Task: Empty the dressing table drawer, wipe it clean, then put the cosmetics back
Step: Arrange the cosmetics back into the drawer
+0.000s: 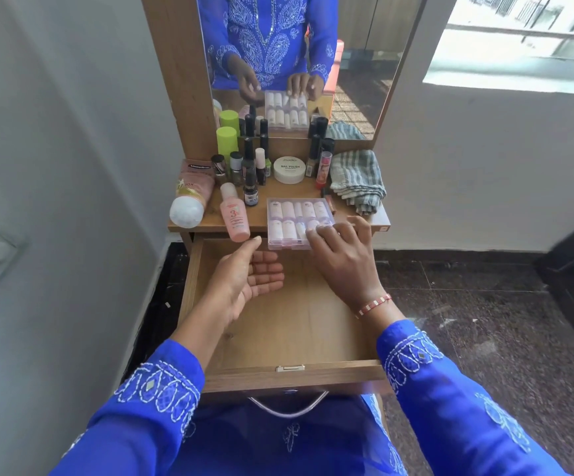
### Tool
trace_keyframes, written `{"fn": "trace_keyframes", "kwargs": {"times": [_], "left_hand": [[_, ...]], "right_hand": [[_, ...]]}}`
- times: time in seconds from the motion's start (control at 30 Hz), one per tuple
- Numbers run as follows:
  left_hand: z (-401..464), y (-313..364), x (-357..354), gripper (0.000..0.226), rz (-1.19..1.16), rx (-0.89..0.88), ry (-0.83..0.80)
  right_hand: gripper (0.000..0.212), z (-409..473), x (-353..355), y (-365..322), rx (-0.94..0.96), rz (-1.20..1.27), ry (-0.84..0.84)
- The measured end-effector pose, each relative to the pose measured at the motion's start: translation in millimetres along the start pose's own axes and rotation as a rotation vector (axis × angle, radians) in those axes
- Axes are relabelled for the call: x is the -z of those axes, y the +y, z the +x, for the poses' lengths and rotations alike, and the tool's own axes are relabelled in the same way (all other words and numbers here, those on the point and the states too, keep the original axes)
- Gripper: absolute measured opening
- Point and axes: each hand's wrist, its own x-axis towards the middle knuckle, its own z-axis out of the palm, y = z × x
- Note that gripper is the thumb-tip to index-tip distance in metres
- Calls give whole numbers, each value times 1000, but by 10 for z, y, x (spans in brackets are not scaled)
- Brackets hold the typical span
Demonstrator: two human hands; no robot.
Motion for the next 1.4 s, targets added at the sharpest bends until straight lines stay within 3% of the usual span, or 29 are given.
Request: {"fn": "trace_keyframes", "kwargs": {"times": [0.17, 0.43, 0.57, 0.67, 0.8, 0.87, 1.0, 1.13, 1.2, 1.3, 1.4], "left_hand": [[-2, -2, -42, 42, 94, 16, -47], [-27, -90, -79, 16, -24, -111, -3], [-70, -174, -38, 9, -41, -129, 33], [-92, -229, 10, 11, -37, -149, 22], [-132, -291, 58, 12, -13, -160, -7], [-152, -339, 88, 12, -11, -143, -20], [-167, -465, 178, 9, -37, -32, -12], [-84, -570, 207, 12, 12, 91, 32], [3, -611, 177, 6, 54, 115, 69], [177, -665, 117, 8, 86, 125, 138], [325, -697, 62, 20, 83, 104, 193]], "right_hand": [[15, -119, 138, -50, -9, 20, 31], [16, -266, 322, -204, 7, 68, 5], [15, -344, 378, -265, -101, 211, -40], [39, -376, 416, -341, -279, 424, -78], [49, -306, 481, -455, -800, 766, -199], [49, -257, 509, -475, -1037, 982, -321], [43, -311, 550, -507, -1297, 1261, -453], [39, -375, 500, -519, -1516, 1333, -648], [46, -380, 372, -479, -1594, 1312, -751], [50, -332, 195, -409, -1619, 1240, -838], [33, -276, 70, -360, -1605, 1179, -851]]}}
